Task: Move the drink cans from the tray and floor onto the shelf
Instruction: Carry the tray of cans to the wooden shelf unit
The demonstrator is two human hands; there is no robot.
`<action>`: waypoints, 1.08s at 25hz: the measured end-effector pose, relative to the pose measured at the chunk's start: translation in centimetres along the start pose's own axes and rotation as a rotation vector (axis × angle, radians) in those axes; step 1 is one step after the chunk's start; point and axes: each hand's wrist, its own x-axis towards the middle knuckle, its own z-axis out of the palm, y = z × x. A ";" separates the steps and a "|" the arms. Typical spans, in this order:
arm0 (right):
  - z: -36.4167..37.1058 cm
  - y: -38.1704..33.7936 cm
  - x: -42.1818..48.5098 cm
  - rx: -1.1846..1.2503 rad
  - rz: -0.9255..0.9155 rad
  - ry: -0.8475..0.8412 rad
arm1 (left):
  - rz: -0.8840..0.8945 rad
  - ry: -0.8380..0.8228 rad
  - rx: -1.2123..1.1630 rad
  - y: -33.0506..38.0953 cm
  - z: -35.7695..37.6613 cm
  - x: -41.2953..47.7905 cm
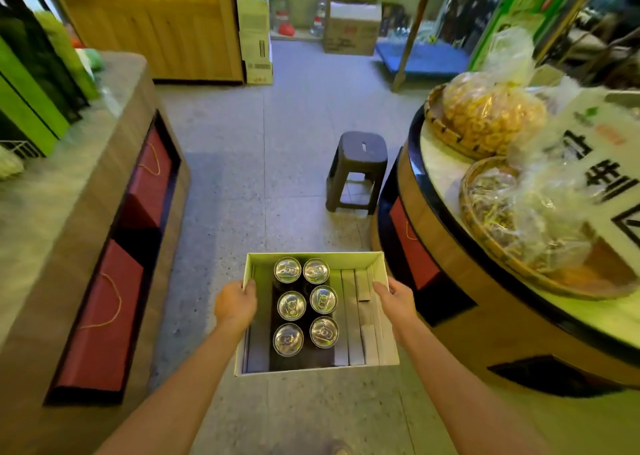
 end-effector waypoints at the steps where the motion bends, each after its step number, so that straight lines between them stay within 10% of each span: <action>1: 0.2 -0.6 0.0 0.002 0.003 0.005 | 0.009 -0.003 0.004 0.7 -0.5 0.3; 27: 19.4 -24.9 39.5 -0.160 0.025 -0.181 | -0.170 0.107 -0.093 21.5 -1.5 39.6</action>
